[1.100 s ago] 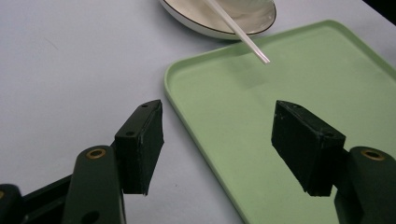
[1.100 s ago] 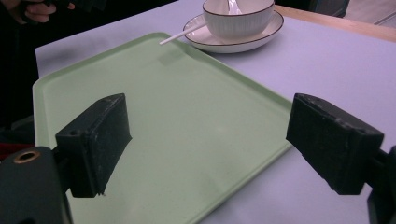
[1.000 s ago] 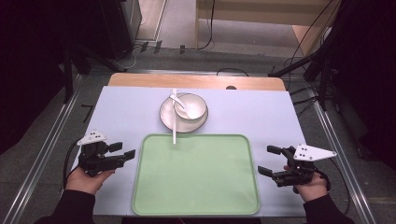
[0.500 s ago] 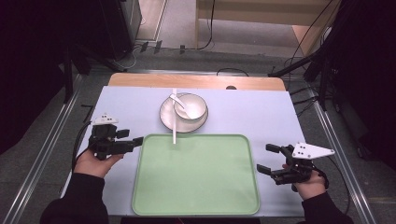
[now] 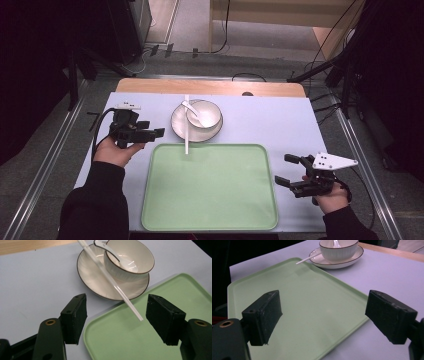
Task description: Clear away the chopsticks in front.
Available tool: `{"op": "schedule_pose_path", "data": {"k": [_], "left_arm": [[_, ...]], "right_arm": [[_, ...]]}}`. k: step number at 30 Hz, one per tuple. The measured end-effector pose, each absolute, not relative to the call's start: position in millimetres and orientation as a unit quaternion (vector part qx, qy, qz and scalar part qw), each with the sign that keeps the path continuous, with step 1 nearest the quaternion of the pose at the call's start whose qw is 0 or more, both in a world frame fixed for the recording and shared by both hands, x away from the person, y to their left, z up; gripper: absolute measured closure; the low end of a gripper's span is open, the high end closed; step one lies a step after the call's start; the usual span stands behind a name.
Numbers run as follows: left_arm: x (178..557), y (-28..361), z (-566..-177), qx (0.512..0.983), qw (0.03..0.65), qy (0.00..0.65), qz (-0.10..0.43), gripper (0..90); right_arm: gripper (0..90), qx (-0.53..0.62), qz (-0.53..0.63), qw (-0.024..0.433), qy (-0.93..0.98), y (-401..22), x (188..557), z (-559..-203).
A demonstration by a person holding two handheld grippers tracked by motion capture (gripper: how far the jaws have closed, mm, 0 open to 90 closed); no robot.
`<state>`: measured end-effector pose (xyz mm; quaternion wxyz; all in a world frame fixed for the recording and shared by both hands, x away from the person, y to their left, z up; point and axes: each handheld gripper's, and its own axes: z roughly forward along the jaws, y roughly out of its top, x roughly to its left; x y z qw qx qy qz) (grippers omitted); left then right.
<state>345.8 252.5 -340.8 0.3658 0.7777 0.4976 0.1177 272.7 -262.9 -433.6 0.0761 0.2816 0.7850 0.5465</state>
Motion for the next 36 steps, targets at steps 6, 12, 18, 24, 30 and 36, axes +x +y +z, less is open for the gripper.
{"op": "schedule_pose_path", "data": {"k": [6, 12, 18, 24, 30, 36], "left_arm": [[363, 246, -346, 0.773, 0.369, 0.503, 0.118, 33.8], [373, 234, -359, 0.779, 0.358, 0.499, 0.129, 41.2], [381, 223, -370, 0.784, 0.344, 0.496, 0.142, 43.5], [392, 213, -383, 0.781, 0.342, 0.507, 0.127, 48.9], [401, 207, -392, 0.779, 0.333, 0.518, 0.115, 51.9], [409, 199, -406, 0.78, 0.318, 0.529, 0.102, 53.6]], "right_arm": [[14.3, 0.283, 0.546, 0.077, 0.785, -263, 273, -434], [14.3, 0.284, 0.546, 0.078, 0.784, -265, 269, -434], [14.3, 0.29, 0.546, 0.085, 0.782, -268, 267, -433], [14.3, 0.292, 0.543, 0.091, 0.782, -269, 267, -434], [14.2, 0.294, 0.544, 0.091, 0.781, -265, 269, -434], [14.2, 0.286, 0.538, 0.086, 0.788, -259, 270, -436]]}}
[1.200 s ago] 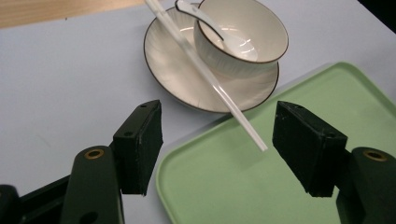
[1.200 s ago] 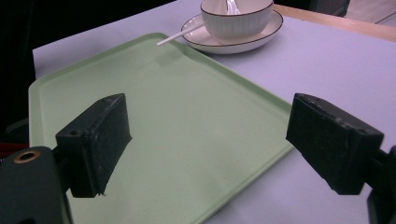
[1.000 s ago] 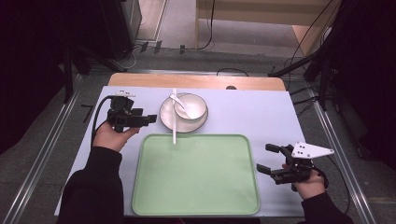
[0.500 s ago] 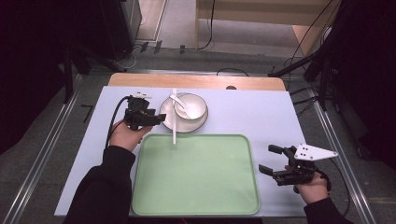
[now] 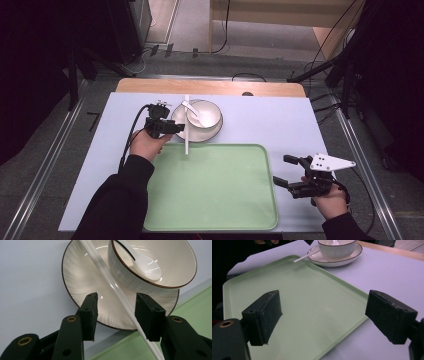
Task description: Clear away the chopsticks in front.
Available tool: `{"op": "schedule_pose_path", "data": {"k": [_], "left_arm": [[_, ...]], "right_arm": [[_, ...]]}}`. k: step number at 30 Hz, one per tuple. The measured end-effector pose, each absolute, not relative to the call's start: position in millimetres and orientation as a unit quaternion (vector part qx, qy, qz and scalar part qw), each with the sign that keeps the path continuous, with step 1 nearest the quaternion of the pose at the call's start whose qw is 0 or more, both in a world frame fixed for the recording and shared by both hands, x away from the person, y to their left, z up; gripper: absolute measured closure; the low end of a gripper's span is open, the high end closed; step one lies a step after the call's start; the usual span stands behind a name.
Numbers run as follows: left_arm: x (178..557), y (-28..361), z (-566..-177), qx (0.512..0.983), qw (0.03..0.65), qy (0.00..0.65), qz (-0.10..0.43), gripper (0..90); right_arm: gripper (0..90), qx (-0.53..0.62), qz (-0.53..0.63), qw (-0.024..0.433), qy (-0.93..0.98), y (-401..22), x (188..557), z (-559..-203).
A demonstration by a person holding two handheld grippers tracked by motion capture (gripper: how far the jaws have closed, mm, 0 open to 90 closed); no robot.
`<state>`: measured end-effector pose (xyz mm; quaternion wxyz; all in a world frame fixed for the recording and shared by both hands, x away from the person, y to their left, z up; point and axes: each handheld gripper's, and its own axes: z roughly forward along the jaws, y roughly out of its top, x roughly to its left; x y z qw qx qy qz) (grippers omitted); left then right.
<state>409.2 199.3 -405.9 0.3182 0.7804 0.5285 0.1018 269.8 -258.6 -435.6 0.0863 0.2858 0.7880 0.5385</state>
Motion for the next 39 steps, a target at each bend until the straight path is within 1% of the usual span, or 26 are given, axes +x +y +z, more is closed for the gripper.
{"op": "schedule_pose_path", "data": {"k": [8, 16, 20, 23, 24, 29, 31, 35, 39], "left_arm": [[414, 196, -415, 0.78, 0.31, 0.535, 0.091, 53.7], [417, 190, -421, 0.785, 0.303, 0.533, 0.084, 55.6], [419, 191, -425, 0.787, 0.293, 0.535, 0.089, 60.3], [420, 191, -426, 0.785, 0.292, 0.538, 0.092, 65.5], [421, 192, -427, 0.785, 0.291, 0.539, 0.091, 65.5], [429, 195, -433, 0.771, 0.296, 0.559, 0.076, 73.4], [432, 195, -435, 0.765, 0.296, 0.568, 0.068, 74.8], [437, 194, -439, 0.761, 0.29, 0.576, 0.072, 77.2], [440, 195, -440, 0.751, 0.294, 0.588, 0.065, 79.1]], "right_arm": [[14.2, 0.294, 0.538, 0.092, 0.784, -266, 264, -435], [14.2, 0.296, 0.537, 0.093, 0.784, -267, 261, -435], [14.2, 0.296, 0.538, 0.094, 0.783, -268, 260, -435], [14.2, 0.297, 0.538, 0.094, 0.783, -268, 260, -435], [14.2, 0.296, 0.538, 0.093, 0.784, -268, 260, -435], [14.2, 0.293, 0.538, 0.092, 0.785, -267, 260, -435], [14.2, 0.294, 0.538, 0.091, 0.785, -267, 260, -435], [14.2, 0.296, 0.538, 0.092, 0.784, -268, 260, -436], [14.2, 0.296, 0.538, 0.092, 0.784, -268, 260, -436]]}}
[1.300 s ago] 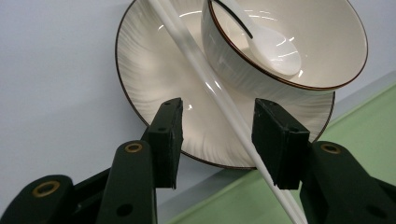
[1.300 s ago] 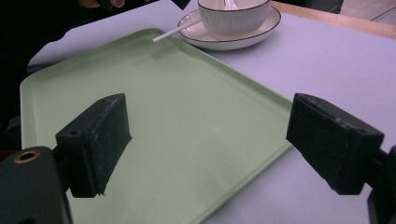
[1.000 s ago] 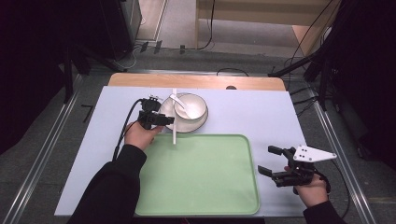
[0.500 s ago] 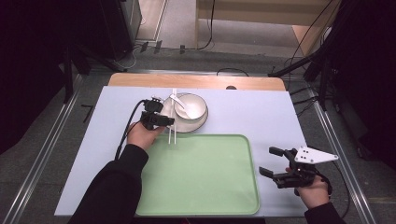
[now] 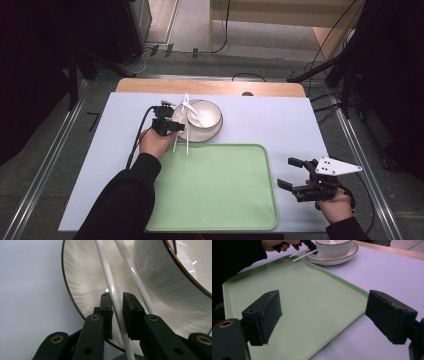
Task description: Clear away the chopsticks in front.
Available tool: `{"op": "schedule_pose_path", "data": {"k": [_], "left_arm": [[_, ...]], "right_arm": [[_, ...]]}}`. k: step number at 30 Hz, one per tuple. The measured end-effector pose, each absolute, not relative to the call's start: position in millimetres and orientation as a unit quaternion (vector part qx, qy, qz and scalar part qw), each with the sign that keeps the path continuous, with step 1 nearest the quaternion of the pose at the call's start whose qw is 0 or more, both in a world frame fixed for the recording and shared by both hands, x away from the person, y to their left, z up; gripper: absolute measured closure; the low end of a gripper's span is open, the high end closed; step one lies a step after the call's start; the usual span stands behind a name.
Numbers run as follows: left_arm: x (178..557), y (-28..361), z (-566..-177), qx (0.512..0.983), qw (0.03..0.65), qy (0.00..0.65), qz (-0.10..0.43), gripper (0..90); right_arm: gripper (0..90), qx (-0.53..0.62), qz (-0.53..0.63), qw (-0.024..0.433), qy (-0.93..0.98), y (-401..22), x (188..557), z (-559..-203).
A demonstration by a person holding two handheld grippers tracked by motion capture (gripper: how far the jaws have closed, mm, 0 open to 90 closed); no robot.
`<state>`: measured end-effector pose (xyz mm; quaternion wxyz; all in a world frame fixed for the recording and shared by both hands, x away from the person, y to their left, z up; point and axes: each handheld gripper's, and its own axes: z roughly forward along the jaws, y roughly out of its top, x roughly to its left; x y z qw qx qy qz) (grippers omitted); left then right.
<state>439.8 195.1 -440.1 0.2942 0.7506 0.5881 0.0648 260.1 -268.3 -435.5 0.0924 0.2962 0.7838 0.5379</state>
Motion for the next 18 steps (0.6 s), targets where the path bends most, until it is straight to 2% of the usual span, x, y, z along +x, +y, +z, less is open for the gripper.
{"op": "schedule_pose_path", "data": {"k": [18], "left_arm": [[439.6, 196.4, -440.0, 0.737, 0.297, 0.604, 0.06, 85.5]], "right_arm": [[14.2, 0.294, 0.535, 0.093, 0.787, -268.4, 258.1, -435.7]]}}
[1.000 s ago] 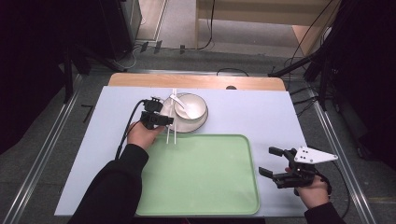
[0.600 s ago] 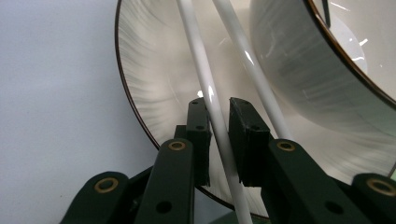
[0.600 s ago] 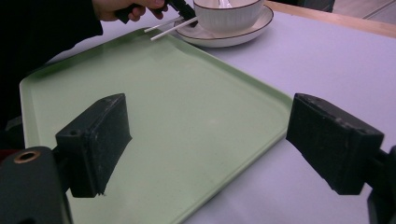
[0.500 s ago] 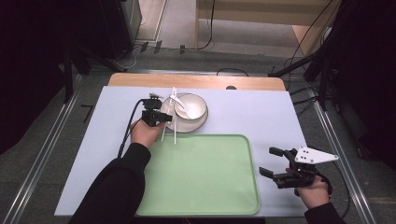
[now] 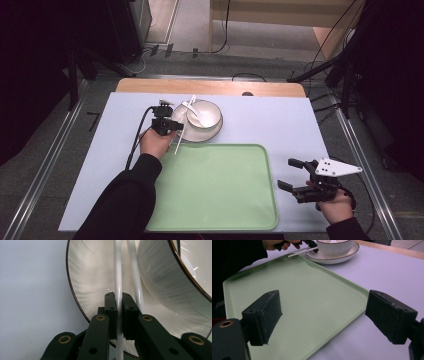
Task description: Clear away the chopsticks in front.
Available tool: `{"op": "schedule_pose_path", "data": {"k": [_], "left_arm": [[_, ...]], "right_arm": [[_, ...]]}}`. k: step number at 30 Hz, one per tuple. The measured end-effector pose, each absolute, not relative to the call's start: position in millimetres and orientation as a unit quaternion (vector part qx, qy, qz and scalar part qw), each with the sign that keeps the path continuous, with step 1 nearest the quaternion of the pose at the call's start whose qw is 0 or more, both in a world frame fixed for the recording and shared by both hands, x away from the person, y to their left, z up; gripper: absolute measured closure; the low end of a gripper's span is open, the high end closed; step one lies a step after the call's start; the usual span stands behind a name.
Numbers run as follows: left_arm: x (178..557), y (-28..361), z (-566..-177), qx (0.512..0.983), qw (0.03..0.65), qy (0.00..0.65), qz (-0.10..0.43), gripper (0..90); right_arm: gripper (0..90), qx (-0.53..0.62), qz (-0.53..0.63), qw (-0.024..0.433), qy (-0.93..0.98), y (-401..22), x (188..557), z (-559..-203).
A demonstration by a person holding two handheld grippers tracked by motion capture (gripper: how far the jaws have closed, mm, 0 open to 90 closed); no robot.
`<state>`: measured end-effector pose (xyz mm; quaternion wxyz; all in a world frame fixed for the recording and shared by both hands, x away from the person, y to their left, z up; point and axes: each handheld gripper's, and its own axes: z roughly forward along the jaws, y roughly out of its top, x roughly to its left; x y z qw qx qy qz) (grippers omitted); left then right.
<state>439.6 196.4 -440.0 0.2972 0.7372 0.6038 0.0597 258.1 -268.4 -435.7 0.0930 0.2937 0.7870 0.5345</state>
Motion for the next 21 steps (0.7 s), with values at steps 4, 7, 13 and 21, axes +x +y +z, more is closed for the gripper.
{"op": "schedule_pose_path", "data": {"k": [4, 7, 13, 21], "left_arm": [[439, 201, -436, 0.733, 0.306, 0.605, 0.053, 85.6], [438, 206, -431, 0.73, 0.314, 0.604, 0.056, 85.8], [434, 218, -421, 0.723, 0.324, 0.607, 0.063, 85.8], [417, 230, -391, 0.717, 0.355, 0.596, 0.068, 85.8]], "right_arm": [[14.2, 0.294, 0.535, 0.093, 0.787, -268, 258, -436], [14.2, 0.294, 0.534, 0.093, 0.787, -268, 258, -436], [14.2, 0.292, 0.535, 0.092, 0.788, -268, 258, -435], [14.3, 0.287, 0.535, 0.087, 0.79, -264, 262, -435]]}}
